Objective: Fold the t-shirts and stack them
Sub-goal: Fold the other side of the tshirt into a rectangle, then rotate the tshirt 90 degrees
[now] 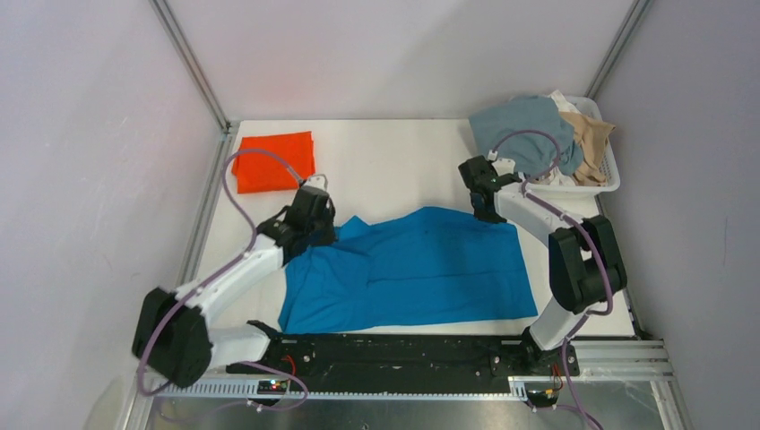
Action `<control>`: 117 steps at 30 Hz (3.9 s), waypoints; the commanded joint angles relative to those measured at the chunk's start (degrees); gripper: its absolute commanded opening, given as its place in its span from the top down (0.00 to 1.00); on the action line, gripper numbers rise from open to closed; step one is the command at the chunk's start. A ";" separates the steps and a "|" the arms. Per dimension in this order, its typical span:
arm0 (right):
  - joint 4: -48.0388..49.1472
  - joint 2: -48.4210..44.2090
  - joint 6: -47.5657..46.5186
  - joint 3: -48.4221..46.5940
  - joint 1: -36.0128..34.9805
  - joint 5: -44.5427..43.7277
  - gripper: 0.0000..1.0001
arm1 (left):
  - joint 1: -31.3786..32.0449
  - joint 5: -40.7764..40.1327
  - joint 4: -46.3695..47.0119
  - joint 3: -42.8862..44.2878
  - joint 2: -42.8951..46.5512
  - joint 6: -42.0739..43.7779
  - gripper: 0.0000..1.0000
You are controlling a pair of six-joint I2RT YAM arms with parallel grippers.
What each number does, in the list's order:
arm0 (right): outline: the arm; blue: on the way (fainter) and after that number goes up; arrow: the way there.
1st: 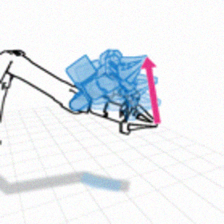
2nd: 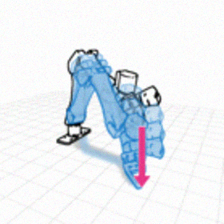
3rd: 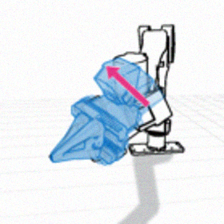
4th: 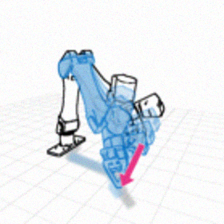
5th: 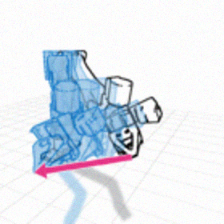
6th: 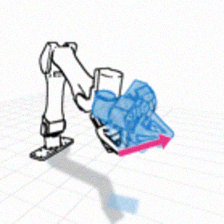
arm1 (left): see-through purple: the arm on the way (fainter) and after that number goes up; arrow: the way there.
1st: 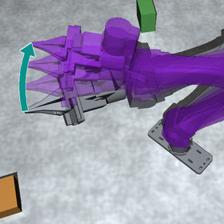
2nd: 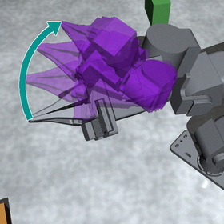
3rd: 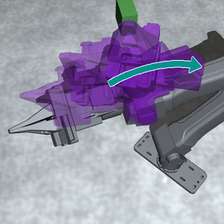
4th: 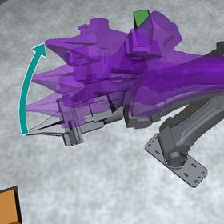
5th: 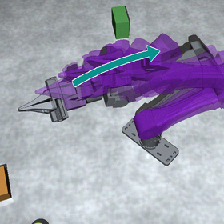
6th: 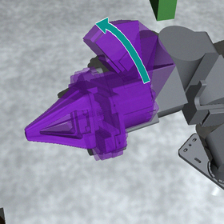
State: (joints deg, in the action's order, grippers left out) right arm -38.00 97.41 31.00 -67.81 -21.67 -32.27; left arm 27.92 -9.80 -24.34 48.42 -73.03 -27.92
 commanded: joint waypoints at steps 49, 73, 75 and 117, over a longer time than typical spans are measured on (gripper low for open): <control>-14.15 -35.93 16.68 23.47 -3.26 -3.29 0.04 | 18.98 3.99 -20.39 -20.06 46.35 -23.41 0.01; 21.29 -13.68 0.34 24.56 -3.24 35.85 0.01 | 3.07 8.42 17.60 -16.03 -3.64 -18.28 0.00; 21.00 -13.07 0.54 24.69 -3.21 35.32 0.01 | -0.55 12.52 22.19 -14.38 -11.12 -17.81 0.00; 27.58 -15.38 12.04 19.74 -32.15 36.41 0.01 | -14.34 38.44 22.44 96.13 -85.62 -34.92 0.00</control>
State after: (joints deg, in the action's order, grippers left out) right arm -6.22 88.49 43.70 -47.97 -53.87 11.94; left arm 13.89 30.33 -5.69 142.93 -162.06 -61.19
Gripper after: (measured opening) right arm 0.993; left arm 0.995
